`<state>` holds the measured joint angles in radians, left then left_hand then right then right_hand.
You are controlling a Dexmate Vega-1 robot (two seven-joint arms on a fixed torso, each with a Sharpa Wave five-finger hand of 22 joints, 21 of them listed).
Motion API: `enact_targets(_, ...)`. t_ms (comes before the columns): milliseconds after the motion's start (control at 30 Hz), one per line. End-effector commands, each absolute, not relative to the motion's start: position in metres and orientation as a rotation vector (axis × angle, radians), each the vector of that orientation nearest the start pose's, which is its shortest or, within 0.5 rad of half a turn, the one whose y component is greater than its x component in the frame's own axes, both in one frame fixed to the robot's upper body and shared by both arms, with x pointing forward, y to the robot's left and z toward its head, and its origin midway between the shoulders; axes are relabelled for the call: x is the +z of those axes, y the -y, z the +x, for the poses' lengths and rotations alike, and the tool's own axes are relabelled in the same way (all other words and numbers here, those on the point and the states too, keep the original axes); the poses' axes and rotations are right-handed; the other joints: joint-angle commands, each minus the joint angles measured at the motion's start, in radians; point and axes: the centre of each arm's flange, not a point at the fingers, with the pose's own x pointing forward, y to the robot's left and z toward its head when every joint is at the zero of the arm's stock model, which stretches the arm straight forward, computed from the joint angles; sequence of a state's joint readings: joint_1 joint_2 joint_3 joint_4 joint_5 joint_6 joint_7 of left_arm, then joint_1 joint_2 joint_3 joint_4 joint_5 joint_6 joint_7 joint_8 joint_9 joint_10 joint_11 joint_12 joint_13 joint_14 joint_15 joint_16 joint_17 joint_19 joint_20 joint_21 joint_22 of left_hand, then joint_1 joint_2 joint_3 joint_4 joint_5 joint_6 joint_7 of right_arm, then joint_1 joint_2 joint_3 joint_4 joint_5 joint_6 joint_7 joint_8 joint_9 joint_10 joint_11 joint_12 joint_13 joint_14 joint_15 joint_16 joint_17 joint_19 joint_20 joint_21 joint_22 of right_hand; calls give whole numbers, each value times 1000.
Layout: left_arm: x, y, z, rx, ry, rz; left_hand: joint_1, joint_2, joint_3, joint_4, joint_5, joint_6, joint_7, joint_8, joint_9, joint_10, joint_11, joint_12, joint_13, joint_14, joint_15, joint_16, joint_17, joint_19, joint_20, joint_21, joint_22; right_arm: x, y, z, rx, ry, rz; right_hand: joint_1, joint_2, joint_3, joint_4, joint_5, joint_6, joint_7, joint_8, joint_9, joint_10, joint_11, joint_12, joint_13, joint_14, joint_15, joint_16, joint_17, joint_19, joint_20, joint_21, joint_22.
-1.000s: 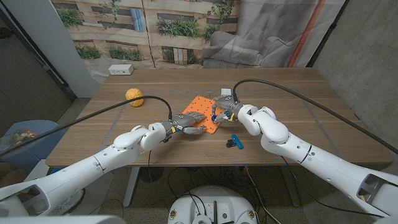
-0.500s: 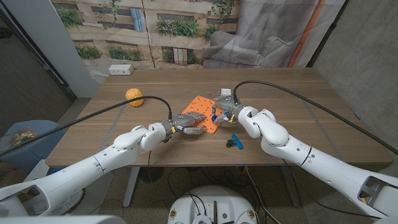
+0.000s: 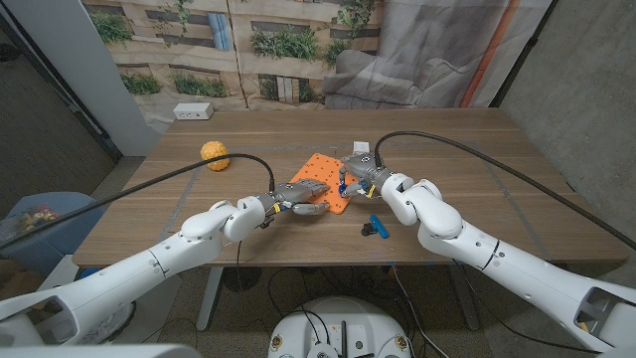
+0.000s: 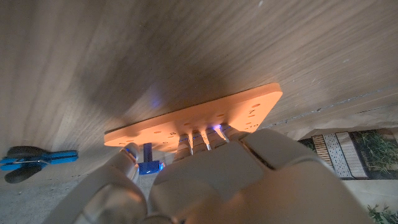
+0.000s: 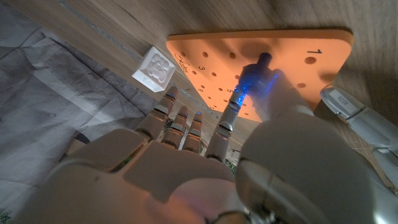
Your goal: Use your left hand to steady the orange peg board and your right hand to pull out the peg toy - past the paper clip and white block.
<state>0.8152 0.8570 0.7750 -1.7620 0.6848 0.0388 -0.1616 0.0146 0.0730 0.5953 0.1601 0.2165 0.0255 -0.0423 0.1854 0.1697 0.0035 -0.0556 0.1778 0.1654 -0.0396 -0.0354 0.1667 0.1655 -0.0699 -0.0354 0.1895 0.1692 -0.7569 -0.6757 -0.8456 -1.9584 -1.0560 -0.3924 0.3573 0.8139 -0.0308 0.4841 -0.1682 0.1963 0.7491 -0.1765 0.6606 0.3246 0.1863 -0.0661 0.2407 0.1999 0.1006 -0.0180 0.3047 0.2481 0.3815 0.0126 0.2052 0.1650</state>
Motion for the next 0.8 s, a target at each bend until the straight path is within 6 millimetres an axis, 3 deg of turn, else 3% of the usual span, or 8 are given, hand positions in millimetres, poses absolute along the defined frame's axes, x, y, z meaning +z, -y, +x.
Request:
enact_targets(33,-101,-178,590,-378,544,1699,6,102,10,-1,-1,10,0,4,5,19,-5,8,6,8,-32,11,4,1,-119,4,2,-29,94,557,90,576,-1775,7,18,-1,8,7,75,-45,51,27,14,-3,4,1,17,3,9,3,16,-3,4,3)
enact_targets(800,-101,-178,593,-395,529,1712,5,101,18,-1,-3,26,0,7,5,23,-6,9,6,11,-32,11,4,2,-118,4,2,-28,97,559,92,574,-1727,0,24,-8,10,9,105,-44,65,31,33,-1,2,0,30,0,15,6,37,-7,3,3)
